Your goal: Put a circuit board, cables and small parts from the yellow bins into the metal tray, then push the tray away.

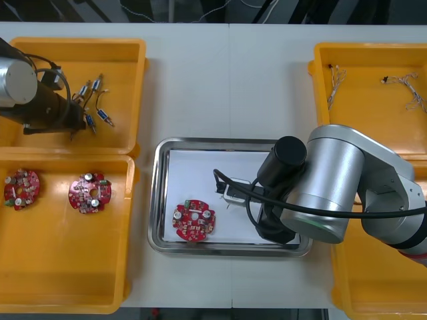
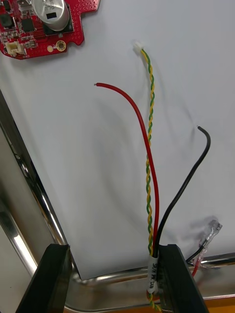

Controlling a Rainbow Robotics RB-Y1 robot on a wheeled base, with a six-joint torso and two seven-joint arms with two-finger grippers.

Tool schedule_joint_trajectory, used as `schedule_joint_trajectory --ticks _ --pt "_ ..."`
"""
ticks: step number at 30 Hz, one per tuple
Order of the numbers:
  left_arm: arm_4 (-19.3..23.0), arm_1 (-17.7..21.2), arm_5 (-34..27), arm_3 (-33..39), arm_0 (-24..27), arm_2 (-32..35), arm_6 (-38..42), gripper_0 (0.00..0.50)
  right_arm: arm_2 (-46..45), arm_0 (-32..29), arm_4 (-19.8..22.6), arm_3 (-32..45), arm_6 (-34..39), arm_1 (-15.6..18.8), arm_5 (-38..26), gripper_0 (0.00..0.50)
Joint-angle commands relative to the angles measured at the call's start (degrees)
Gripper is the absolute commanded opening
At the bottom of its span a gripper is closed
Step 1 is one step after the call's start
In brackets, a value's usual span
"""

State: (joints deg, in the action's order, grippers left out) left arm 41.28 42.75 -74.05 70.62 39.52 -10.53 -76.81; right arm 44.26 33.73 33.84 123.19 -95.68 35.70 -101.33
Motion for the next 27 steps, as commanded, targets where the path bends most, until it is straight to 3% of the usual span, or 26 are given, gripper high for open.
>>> schedule_joint_trajectory --ticks 1,9,10,11,12,13,22,27 --pt "-0.49 -0.65 2.50 -1.09 2.58 -2.12 -7.83 0.500 -1.37 -0.51 -0.70 1.88 2.78 -1.25 -0.45 0.500" --pt "-0.23 -0.74 2.50 -1.18 2.50 -2.21 -8.09 0.500 -1.28 -0.68 -0.70 1.80 3.92 -1.95 -0.45 0.500" --pt "-0.23 -0.83 2.50 -1.09 2.50 -2.21 -8.18 0.423 -1.28 -0.68 -0.62 1.80 4.01 -2.04 -0.45 0.500" --pt "-0.23 -0.83 2.59 -1.18 2.50 -2.21 -8.18 0.278 -1.28 -0.68 -0.44 1.80 4.10 -2.13 -0.45 0.500" --pt "-0.23 -0.83 2.50 -1.18 2.50 -2.21 -8.18 0.102 -1.28 -0.68 -0.35 1.80 4.19 -2.13 -0.45 0.500" --pt "-0.23 -0.83 2.50 -1.18 2.58 -2.21 -8.18 0.000 -1.28 -0.68 -0.35 1.80 4.19 -2.13 -0.45 0.500" --pt "0.03 -0.83 2.50 -1.18 2.50 -2.21 -8.44 0.000 -1.98 -0.07 -1.32 2.06 4.28 -2.13 -0.45 0.500" --pt "0.21 -0.83 1.45 -1.09 2.50 -0.81 -8.79 0.000 -4.97 2.30 1.67 2.15 4.36 -2.21 -1.68 0.500"
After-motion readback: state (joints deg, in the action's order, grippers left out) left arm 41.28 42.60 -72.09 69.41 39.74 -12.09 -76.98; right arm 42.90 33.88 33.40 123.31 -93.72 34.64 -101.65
